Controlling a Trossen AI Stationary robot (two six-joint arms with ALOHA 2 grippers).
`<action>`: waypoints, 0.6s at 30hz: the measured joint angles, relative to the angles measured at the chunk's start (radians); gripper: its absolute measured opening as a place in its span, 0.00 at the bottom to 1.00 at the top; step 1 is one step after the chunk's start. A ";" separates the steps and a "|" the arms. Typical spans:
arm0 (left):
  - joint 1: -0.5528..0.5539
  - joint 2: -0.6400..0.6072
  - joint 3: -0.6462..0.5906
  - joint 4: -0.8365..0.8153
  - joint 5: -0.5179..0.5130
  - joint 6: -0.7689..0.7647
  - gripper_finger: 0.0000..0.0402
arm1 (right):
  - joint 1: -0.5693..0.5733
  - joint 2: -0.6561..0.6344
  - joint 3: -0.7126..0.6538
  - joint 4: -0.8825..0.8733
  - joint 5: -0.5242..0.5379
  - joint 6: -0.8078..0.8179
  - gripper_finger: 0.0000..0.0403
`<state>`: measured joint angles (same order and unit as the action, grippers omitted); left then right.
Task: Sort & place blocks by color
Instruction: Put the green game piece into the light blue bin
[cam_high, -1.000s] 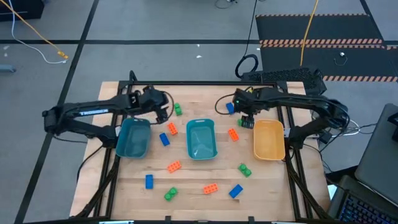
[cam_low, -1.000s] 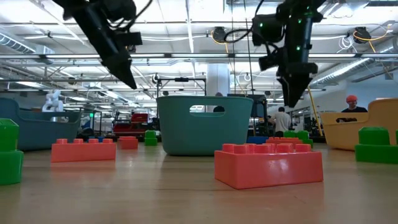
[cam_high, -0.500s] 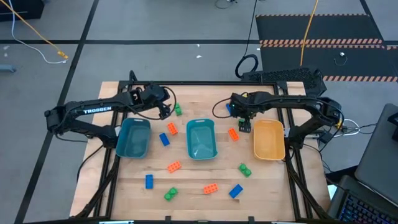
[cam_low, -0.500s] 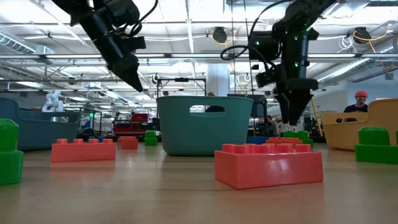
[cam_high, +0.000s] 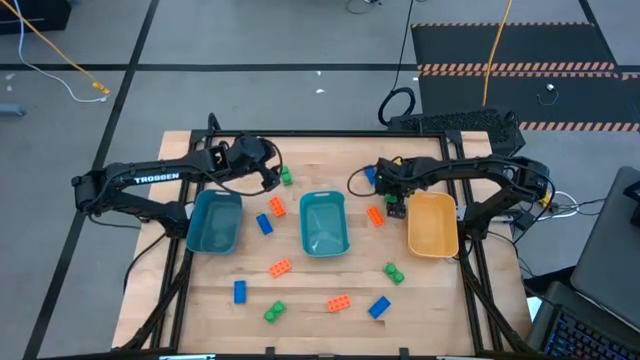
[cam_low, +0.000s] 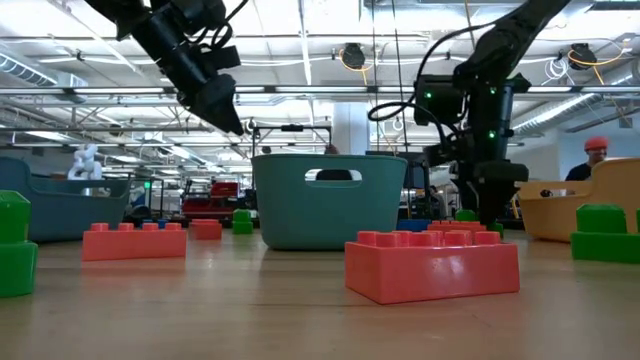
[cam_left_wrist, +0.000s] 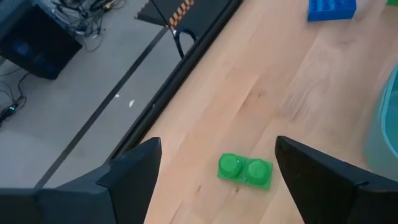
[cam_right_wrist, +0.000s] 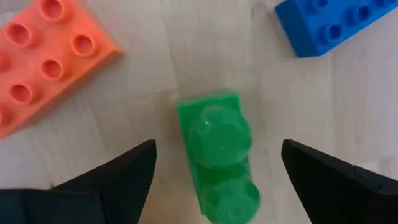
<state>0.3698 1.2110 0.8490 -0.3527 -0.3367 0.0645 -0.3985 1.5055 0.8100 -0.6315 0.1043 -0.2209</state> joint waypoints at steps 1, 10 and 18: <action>-0.001 0.000 0.000 0.002 0.000 0.000 0.77 | 0.000 0.000 -0.006 0.000 0.001 0.004 0.83; -0.002 0.000 0.000 0.007 0.000 -0.076 0.71 | 0.004 0.000 -0.029 0.031 0.006 -0.020 0.47; -0.028 -0.001 0.000 0.007 -0.001 -0.104 0.67 | 0.008 -0.024 -0.029 0.015 0.004 -0.028 0.31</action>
<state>0.3415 1.2102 0.8486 -0.3458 -0.3373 -0.0395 -0.3901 1.4818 0.7807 -0.6163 0.1085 -0.2493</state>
